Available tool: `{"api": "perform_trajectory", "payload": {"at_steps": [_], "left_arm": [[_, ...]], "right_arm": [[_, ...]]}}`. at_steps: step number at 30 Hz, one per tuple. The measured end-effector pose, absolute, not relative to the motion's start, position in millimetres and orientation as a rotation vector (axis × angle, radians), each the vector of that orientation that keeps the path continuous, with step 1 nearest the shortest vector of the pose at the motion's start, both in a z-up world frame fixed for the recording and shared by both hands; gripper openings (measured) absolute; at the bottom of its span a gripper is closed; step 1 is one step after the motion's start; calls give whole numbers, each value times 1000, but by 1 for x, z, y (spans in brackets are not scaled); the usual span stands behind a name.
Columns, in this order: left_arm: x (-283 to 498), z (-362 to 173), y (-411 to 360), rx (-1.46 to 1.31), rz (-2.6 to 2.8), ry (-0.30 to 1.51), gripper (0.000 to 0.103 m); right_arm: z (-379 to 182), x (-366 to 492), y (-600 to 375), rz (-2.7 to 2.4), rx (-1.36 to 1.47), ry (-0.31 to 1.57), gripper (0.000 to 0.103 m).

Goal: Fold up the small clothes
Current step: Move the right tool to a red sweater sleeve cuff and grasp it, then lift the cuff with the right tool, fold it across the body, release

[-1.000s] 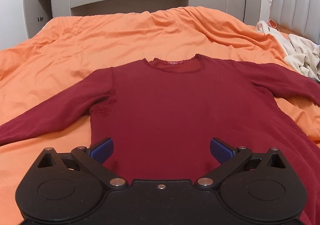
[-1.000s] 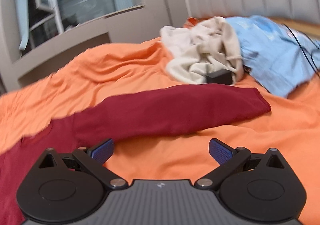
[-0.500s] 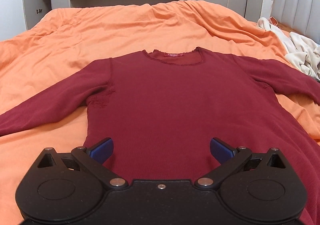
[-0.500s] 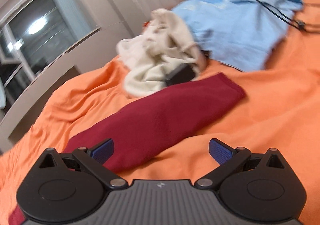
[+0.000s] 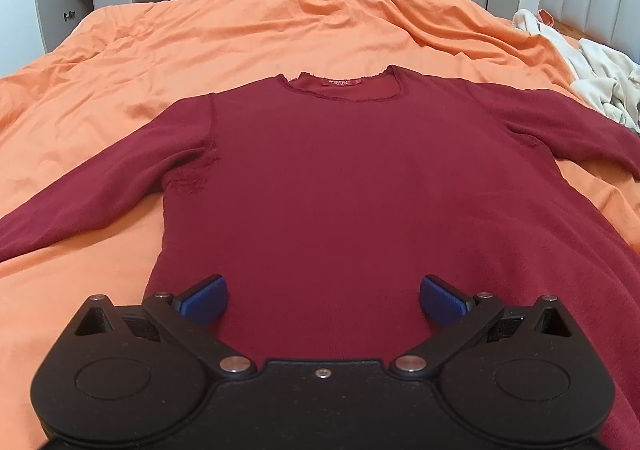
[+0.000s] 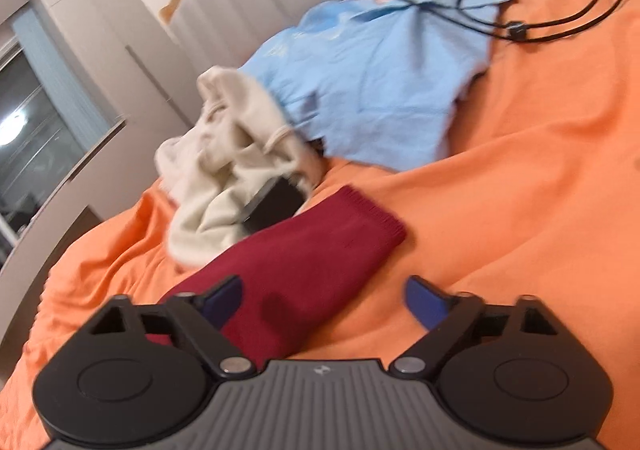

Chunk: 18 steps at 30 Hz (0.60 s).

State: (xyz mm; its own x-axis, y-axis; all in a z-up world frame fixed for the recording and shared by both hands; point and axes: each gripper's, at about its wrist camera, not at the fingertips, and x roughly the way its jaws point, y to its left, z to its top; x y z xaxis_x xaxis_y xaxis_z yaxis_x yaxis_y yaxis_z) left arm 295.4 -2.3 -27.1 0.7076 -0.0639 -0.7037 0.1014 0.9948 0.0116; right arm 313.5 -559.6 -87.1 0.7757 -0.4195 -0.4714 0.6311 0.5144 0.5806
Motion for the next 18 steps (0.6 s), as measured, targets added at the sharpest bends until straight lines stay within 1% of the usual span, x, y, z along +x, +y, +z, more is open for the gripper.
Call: {"api": "perform_trajectory", "payload": {"at_steps": [1,2,3,4,5,7,8,10,12,18], "left_arm": [[295,-28,-3,50,-92,781,103],[296,-28,-3,51,-92,783,102],[296,-29,-3,52,-93,785,102],[296,-29,-4,54,-93,787,102],[296,-29,-4,55,-92,788,102],[296,-29,-4,54,-92,787,102],[296,-29,-4,53,-92,787,102],[296,-29,-4,53,-92,787,103],[296,-29,-4,53,-92,787,102],[298,-28,-3,37,-92,785,102]], "right_arm": [[-88,313,-561,-660,811,287,70],[-89,313,-563,-676,812,291,65],[-89,313,-565,-688,816,294,57],[-90,313,-567,-697,821,295,51],[-91,313,-569,-701,824,292,47],[-92,313,-573,-699,829,282,34],[-92,313,-574,-693,831,279,30],[-92,313,-577,-670,840,272,15],[-92,313,-579,-651,848,263,7],[-77,311,-574,-617,798,225,5]]}}
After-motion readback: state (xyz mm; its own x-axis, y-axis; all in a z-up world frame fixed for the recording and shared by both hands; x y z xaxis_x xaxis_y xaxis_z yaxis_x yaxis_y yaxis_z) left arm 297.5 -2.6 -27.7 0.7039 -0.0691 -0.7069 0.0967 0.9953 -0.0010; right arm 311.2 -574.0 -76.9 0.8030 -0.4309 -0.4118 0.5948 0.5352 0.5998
